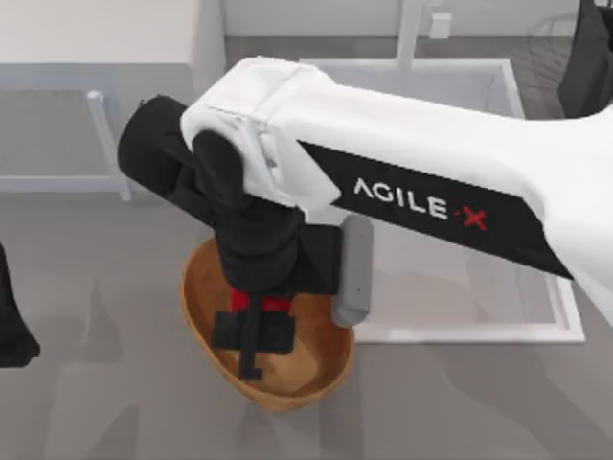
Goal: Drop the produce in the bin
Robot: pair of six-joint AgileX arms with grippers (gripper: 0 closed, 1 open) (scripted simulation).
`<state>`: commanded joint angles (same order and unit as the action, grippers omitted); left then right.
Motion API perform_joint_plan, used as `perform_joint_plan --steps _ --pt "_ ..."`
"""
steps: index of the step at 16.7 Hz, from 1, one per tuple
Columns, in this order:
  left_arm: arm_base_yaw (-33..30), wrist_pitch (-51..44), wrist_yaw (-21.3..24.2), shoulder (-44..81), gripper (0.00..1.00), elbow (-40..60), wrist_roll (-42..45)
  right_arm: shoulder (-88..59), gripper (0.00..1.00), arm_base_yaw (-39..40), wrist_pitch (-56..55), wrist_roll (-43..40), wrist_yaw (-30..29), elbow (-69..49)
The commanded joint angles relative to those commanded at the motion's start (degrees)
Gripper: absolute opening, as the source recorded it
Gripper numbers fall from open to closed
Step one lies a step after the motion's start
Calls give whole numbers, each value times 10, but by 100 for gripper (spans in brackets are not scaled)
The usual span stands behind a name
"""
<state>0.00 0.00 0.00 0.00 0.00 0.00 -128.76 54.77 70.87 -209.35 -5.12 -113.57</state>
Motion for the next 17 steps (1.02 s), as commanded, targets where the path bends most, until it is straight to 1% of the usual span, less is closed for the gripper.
perform_joint_plan --steps 11,12,17 --pt "0 0 0 0 100 0 0 0 98 0 0 0 0 0" --pt "0 0 0 0 100 0 0 0 100 0 0 0 0 0" --pt "0 0 0 0 100 0 0 0 100 0 0 0 0 0"
